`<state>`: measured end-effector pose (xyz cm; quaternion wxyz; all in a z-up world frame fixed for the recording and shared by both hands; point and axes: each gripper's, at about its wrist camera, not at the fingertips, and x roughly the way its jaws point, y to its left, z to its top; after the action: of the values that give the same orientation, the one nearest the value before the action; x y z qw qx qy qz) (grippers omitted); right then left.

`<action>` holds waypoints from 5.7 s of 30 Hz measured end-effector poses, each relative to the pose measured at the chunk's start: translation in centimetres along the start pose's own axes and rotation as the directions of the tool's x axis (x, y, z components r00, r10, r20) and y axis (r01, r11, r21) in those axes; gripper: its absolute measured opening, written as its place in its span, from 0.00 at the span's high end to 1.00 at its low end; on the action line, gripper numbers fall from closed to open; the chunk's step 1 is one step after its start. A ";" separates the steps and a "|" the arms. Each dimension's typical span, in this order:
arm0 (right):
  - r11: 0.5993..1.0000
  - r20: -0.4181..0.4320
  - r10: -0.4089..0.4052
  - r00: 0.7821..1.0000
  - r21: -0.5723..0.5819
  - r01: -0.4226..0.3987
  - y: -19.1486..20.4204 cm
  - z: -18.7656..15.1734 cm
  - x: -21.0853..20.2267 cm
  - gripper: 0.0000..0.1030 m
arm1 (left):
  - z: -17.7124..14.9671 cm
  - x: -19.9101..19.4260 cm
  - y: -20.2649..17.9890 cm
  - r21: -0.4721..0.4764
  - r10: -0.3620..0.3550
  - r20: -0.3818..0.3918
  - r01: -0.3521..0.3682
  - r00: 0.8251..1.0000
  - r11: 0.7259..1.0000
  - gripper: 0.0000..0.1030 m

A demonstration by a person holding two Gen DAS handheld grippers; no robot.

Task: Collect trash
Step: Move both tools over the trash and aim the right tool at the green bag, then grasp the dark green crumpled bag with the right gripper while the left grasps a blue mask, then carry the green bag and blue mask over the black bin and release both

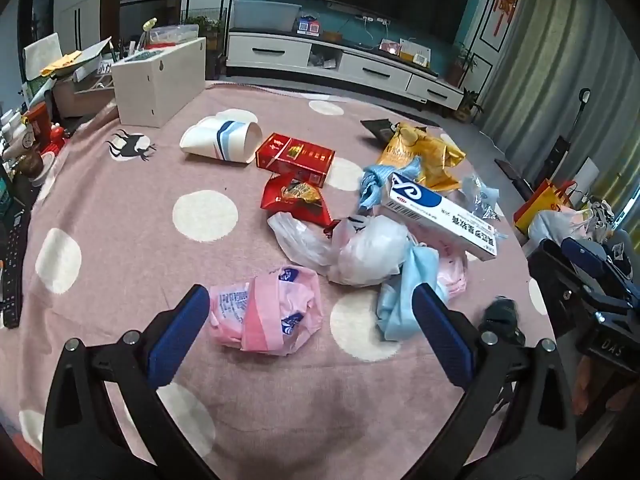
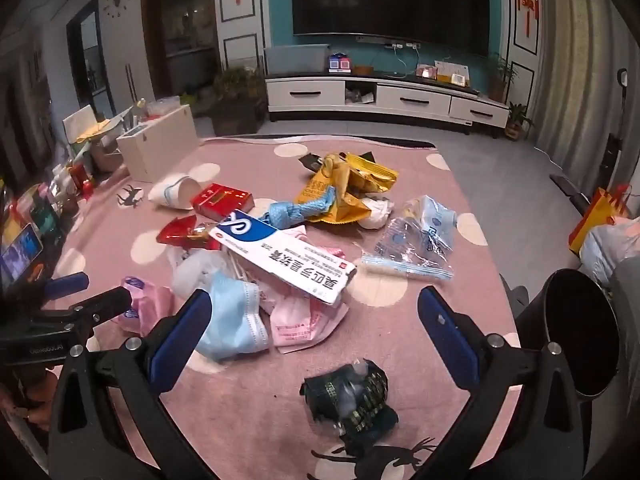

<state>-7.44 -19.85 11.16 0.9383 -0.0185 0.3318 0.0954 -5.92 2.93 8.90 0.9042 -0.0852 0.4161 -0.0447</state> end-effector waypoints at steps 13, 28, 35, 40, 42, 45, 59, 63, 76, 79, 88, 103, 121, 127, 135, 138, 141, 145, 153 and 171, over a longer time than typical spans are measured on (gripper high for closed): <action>0.999 0.022 0.011 1.000 0.048 -0.012 0.2 0.0 -0.4 0.02 | 0.3 -3.2 -1.1 0.060 0.010 0.103 -0.016 0.995 0.998 0.02; 0.996 0.005 0.033 0.999 0.080 -0.033 0.5 -0.1 0.4 0.02 | 0.1 -3.3 -0.5 0.041 0.025 0.100 -0.030 0.995 0.999 0.02; 0.996 -0.017 0.036 0.999 0.080 -0.035 1.0 -0.3 1.2 0.02 | 0.2 -3.0 0.0 0.028 0.033 0.088 -0.035 0.996 0.999 0.02; 0.996 -0.022 0.044 0.999 0.083 -0.042 1.0 -0.3 1.3 0.02 | 0.2 -3.2 0.3 0.021 0.033 0.092 -0.035 0.995 0.999 0.02; 0.995 -0.022 0.044 0.999 0.086 -0.042 0.9 -0.3 1.4 0.02 | 0.2 -3.2 0.4 0.017 0.032 0.092 -0.033 0.995 0.999 0.02; 0.995 -0.023 0.042 0.999 0.092 -0.040 0.8 -0.3 1.4 0.03 | 0.3 -3.3 0.4 0.014 0.030 0.093 -0.031 0.995 0.999 0.02; 0.994 -0.025 0.039 0.999 0.103 -0.036 0.4 -0.3 1.5 0.03 | 0.2 -3.4 0.2 0.020 0.024 0.092 -0.026 0.995 0.999 0.02; 0.994 -0.023 0.035 0.999 0.109 -0.032 0.2 -0.3 1.4 0.03 | 0.2 -3.4 0.2 0.019 0.023 0.091 -0.025 0.996 0.999 0.02; 0.993 -0.026 0.029 0.999 0.118 -0.026 0.0 -0.3 1.4 0.03 | 0.1 -3.4 -0.1 0.026 0.020 0.088 -0.023 0.996 0.999 0.02; 0.992 -0.026 0.027 0.999 0.123 -0.024 -0.1 -0.3 1.4 0.03 | 0.1 -3.4 -0.1 0.028 0.019 0.086 -0.022 0.996 0.999 0.02; 0.991 -0.028 0.024 0.999 0.131 -0.020 -0.4 -0.4 1.4 0.06 | 0.0 -3.3 -0.6 0.039 0.006 0.079 -0.009 0.997 0.999 0.02; 0.986 -0.056 0.050 0.997 0.163 -0.040 -1.0 -0.4 1.6 0.11 | -0.1 -2.8 -0.7 0.040 -0.019 0.058 0.017 0.998 0.999 0.02; 0.967 -0.131 0.119 0.984 0.238 -0.085 -4.6 -1.3 2.3 0.32 | 0.2 -0.3 0.4 -0.021 -0.168 0.008 0.169 0.986 0.985 0.02; 0.944 -0.223 0.196 0.955 0.305 -0.123 -6.3 -2.8 4.1 0.34 | 0.0 3.1 -1.6 -0.032 -0.265 -0.065 0.264 0.962 0.964 0.03; 0.943 -0.317 0.225 0.922 0.307 -0.124 -6.1 -5.8 6.6 0.40 | -1.0 7.9 -6.0 0.040 -0.250 -0.139 0.257 0.958 0.965 0.03; 0.928 -0.298 0.254 0.920 0.345 -0.145 -7.0 -5.9 6.5 0.45 | -1.0 8.7 -7.2 0.067 -0.239 -0.134 0.249 0.962 0.966 0.09; 0.921 -0.286 0.269 0.920 0.357 -0.158 -7.4 -6.0 6.3 0.50 | -0.9 9.6 -7.8 0.072 -0.252 -0.161 0.266 0.954 0.961 0.30; 0.921 -0.263 0.259 0.929 0.357 -0.156 -7.6 -5.8 5.9 0.53 | -1.3 11.2 -7.7 0.003 -0.322 -0.193 0.329 0.927 0.944 0.59; 0.930 -0.154 0.178 0.972 0.348 -0.116 -8.6 -4.0 2.4 0.54 | -0.7 6.8 -8.7 0.017 -0.340 -0.114 0.344 0.933 0.939 0.80; 0.896 0.149 -0.251 0.957 0.409 0.171 -16.5 4.7 -8.4 0.54 | 6.0 -1.7 -19.8 0.193 -0.523 0.114 0.497 0.845 0.846 0.80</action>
<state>-7.72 -37.02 19.60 0.9560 0.1429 0.2454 -0.0742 -2.71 -15.58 17.79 0.8941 -0.1253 0.2987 -0.3093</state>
